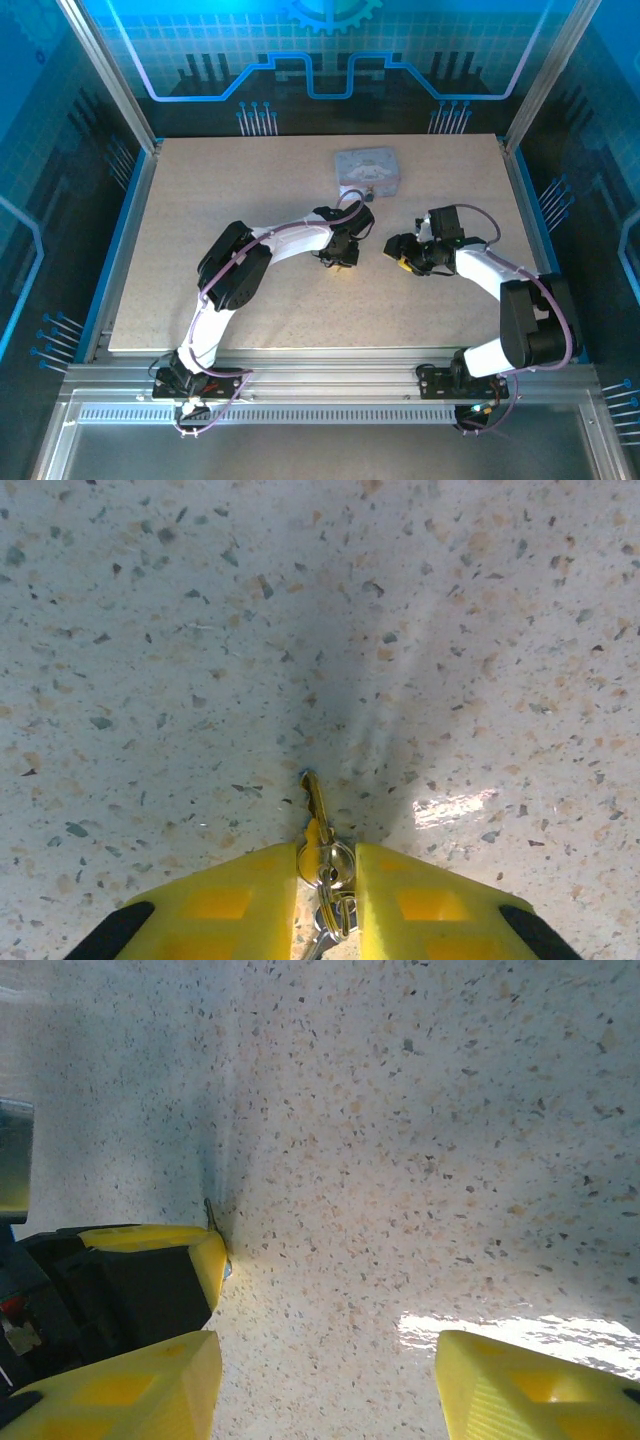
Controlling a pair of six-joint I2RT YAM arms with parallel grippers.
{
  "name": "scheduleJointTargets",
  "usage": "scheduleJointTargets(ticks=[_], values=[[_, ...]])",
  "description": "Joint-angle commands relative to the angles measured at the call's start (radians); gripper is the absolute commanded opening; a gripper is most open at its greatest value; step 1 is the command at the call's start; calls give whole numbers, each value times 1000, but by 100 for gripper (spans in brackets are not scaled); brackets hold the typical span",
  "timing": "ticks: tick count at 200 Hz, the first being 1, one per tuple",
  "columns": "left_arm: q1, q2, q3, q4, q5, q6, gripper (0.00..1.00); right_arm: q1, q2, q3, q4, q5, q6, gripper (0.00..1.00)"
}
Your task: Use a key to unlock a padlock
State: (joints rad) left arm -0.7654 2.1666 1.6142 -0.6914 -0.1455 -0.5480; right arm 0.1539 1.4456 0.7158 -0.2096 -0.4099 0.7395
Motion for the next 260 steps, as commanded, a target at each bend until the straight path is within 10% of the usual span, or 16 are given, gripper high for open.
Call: scheduleJointTargets(ticks=[1, 260], values=[[-19, 35, 10, -9, 12, 12, 20, -17, -23, -14, -22, -23, -14, 59], [-17, -146, -178, 284, 136, 364, 5, -105, -54, -72, 38, -133, 46, 59]])
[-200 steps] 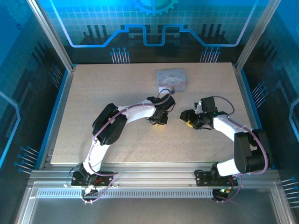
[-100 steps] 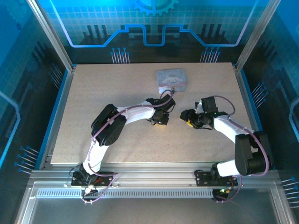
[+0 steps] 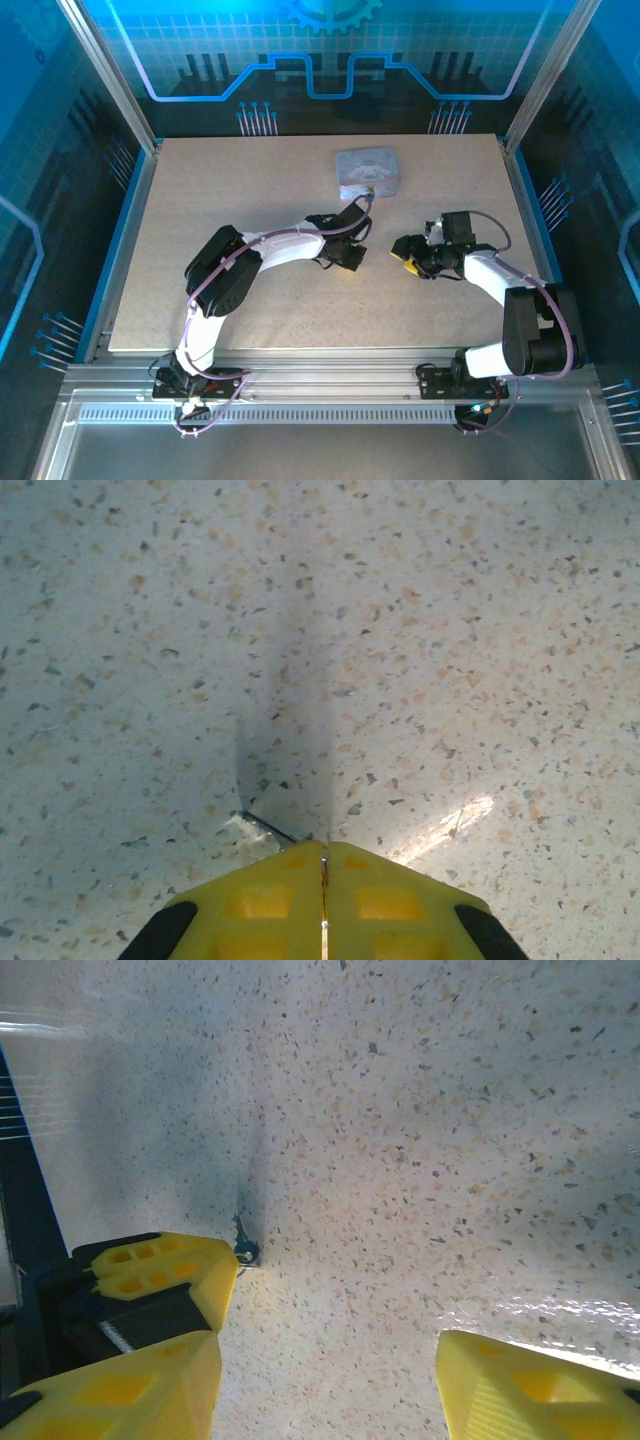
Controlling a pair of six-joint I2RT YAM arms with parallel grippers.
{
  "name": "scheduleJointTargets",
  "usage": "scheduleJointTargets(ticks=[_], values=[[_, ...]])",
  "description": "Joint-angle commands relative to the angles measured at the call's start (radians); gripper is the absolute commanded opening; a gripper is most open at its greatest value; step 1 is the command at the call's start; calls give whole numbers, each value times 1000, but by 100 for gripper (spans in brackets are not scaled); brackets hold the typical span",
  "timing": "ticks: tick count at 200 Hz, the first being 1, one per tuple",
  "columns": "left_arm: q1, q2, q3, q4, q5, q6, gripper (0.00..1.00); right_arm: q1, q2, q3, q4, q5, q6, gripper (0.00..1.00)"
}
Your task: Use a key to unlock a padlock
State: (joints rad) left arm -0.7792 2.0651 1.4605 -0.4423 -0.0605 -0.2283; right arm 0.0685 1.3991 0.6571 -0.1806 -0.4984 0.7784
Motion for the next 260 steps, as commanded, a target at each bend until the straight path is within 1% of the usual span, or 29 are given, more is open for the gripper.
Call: scheduleJointTargets(ticks=[1, 41, 69, 100, 136, 148, 161, 191, 237, 260], values=[[-3, -44, -25, 35, 52, 46, 5, -20, -8, -13, 9, -44, 7, 59], [6, -66, -37, 52, 90, 74, 0, -22, 1, -18, 18, -49, 3, 59], [19, -68, -40, 48, 118, 80, 0, -21, 17, -24, 30, -54, 5, 59], [26, -67, -43, 21, 104, 63, 0, -22, 26, -24, 24, -57, -4, 59], [25, -66, -67, 10, 96, 31, 6, -20, 28, -7, -10, -41, -27, 59], [26, -66, -79, 15, 95, 20, 10, -19, 29, 0, -18, -39, -33, 59], [25, -66, -90, 17, 90, 12, 17, -17, 29, 5, -27, -34, -36, 59], [26, -74, -101, 13, 77, 3, 23, -6, 29, 23, -54, -13, -49, 59], [46, -115, -134, 21, 67, -26, 28, 49, 38, 71, -106, 45, -73, 58], [61, -142, -157, 33, 71, -55, 36, 83, 50, 98, -129, 67, -82, 58]])
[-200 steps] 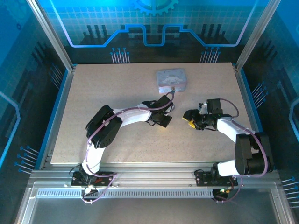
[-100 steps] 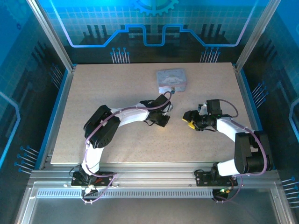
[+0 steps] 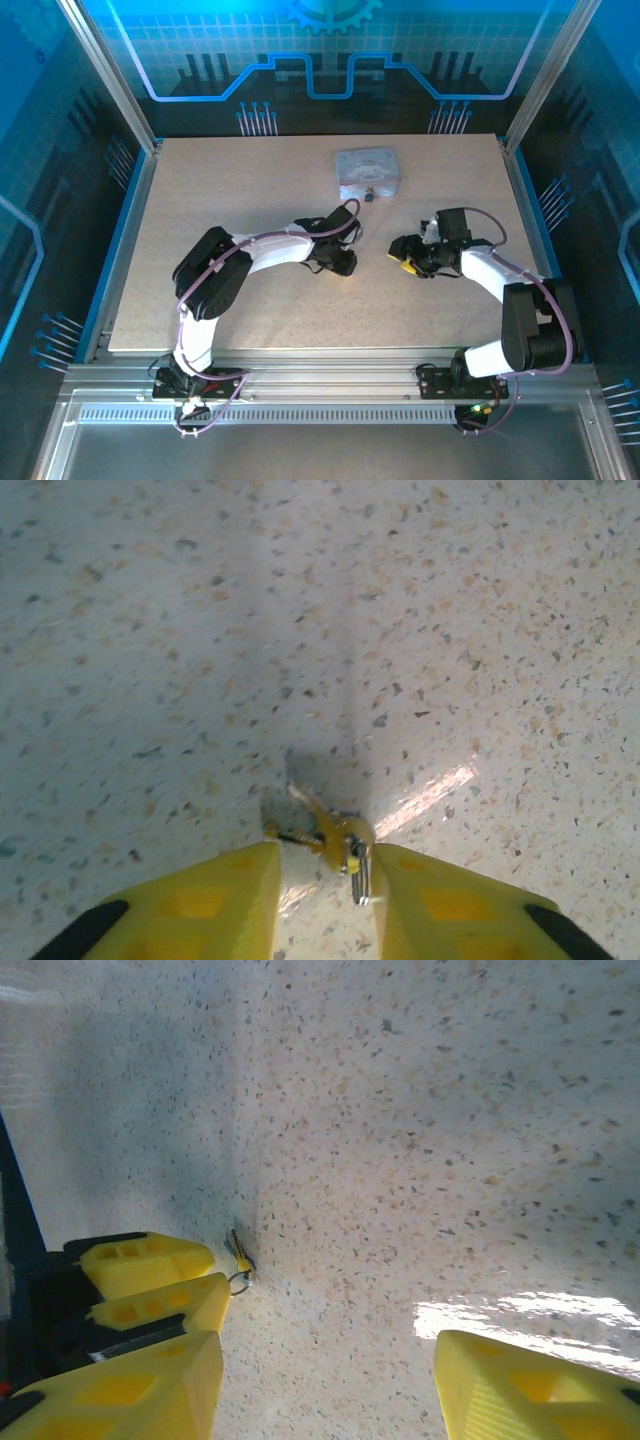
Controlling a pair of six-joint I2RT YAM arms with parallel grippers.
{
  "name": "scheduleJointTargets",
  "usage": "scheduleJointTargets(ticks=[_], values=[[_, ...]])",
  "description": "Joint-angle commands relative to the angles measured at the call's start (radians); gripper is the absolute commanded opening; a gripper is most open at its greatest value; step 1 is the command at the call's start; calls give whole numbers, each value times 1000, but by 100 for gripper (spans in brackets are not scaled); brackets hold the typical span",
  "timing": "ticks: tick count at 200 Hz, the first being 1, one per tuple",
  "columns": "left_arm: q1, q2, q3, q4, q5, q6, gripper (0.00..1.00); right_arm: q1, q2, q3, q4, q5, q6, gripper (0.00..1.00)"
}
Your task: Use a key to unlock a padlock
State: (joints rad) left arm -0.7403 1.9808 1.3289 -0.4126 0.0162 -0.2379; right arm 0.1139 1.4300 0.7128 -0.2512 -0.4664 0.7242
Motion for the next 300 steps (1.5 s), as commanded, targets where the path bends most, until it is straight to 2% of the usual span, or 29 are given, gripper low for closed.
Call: scheduleJointTargets(ticks=[1, 50, 104, 138, 168, 201, 244, 267, 300], values=[[22, -59, -25, 4, -7, -46, 36, 39, 20, 43, -59, 37, -28, 58], [-4, -50, -10, 13, -10, -112, 41, 73, 41, 64, -59, 48, -15, 58], [-55, 36, 75, -110, -133, -237, 40, 81, 37, 75, -82, 57, -31, 58], [-69, 90, 108, -168, -148, -260, 40, 78, 37, 73, -82, 59, -33, 58], [-74, 107, 120, -199, -169, -265, 30, 79, 33, 73, -82, 59, -32, 58], [-75, 95, 107, -190, -162, -232, 14, 77, 17, 62, -73, 69, -22, 58], [-48, 35, 27, -63, -113, -103, 0, 71, 17, 68, -58, 46, -9, 58], [-23, -36, -50, 39, -64, 5, 0, 58, 18, 65, -45, 25, 5, 58], [28, -132, -144, 166, 46, 91, 0, 36, 11, 43, 3, -27, 33, 58]])
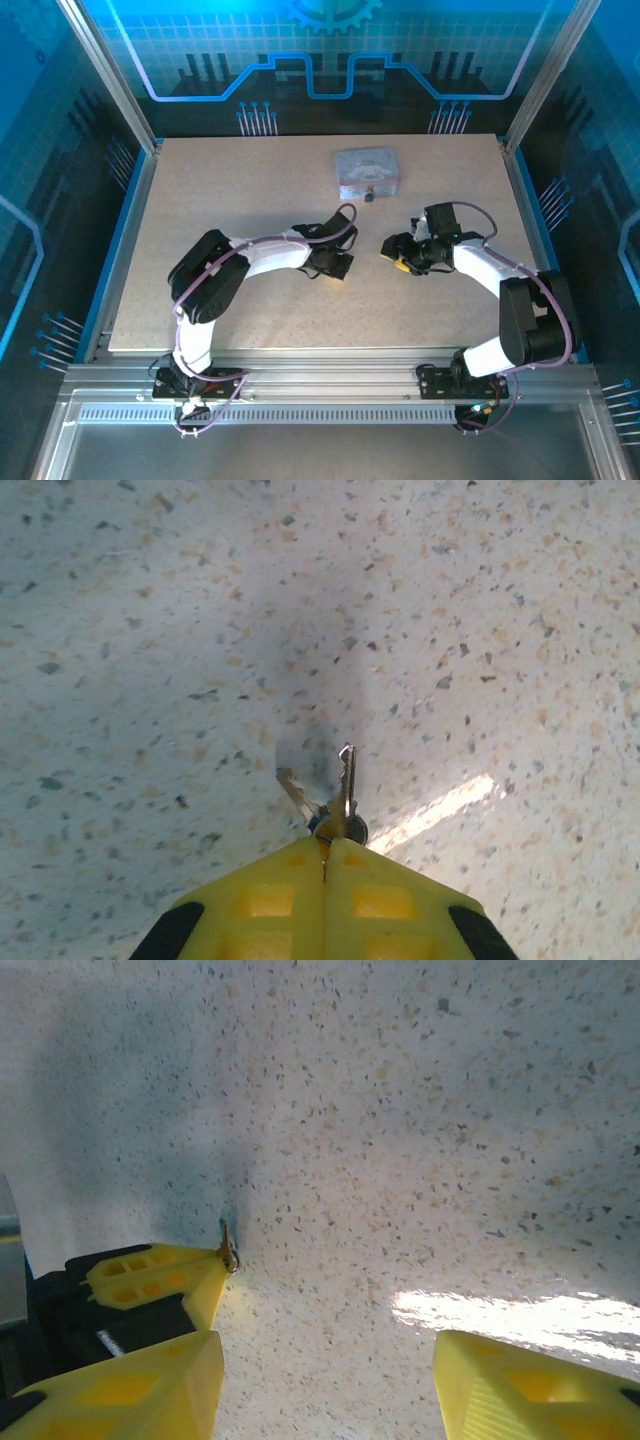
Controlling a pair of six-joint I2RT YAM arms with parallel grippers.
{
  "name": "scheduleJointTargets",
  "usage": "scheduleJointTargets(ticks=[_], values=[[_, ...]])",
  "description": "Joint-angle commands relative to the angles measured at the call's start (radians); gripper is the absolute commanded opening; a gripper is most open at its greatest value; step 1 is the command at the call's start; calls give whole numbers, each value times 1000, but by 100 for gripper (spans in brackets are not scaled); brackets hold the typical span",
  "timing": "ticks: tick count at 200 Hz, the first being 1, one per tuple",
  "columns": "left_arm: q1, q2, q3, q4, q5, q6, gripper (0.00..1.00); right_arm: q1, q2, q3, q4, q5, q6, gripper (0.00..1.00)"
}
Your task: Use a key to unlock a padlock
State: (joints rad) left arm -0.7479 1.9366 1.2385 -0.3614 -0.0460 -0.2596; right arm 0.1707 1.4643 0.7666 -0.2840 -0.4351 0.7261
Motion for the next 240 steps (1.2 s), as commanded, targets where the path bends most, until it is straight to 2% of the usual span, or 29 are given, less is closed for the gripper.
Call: scheduleJointTargets(ticks=[1, 30, 63, 107, 133, 206, 240], values=[[38, -91, -56, 119, 110, 114, 0, -21, -24, -12, 38, -59, 32, 58], [46, -161, -113, 201, 163, 178, 0, -34, -47, -34, 81, -102, 51, 58], [46, -196, -115, 220, 219, 204, 0, -38, -78, -25, 114, -171, 66, 55], [46, -243, -101, 236, 247, 190, 0, -37, -126, 11, 138, -265, 87, 48], [47, -269, -95, 257, 264, 158, 0, -26, -143, 10, 199, -321, 132, 48], [45, -315, -125, 354, 299, 63, 0, -13, -147, -5, 270, -326, 274, 47], [46, -315, -137, 358, 295, 45, 0, -10, -136, -7, 245, -308, 306, 46]])
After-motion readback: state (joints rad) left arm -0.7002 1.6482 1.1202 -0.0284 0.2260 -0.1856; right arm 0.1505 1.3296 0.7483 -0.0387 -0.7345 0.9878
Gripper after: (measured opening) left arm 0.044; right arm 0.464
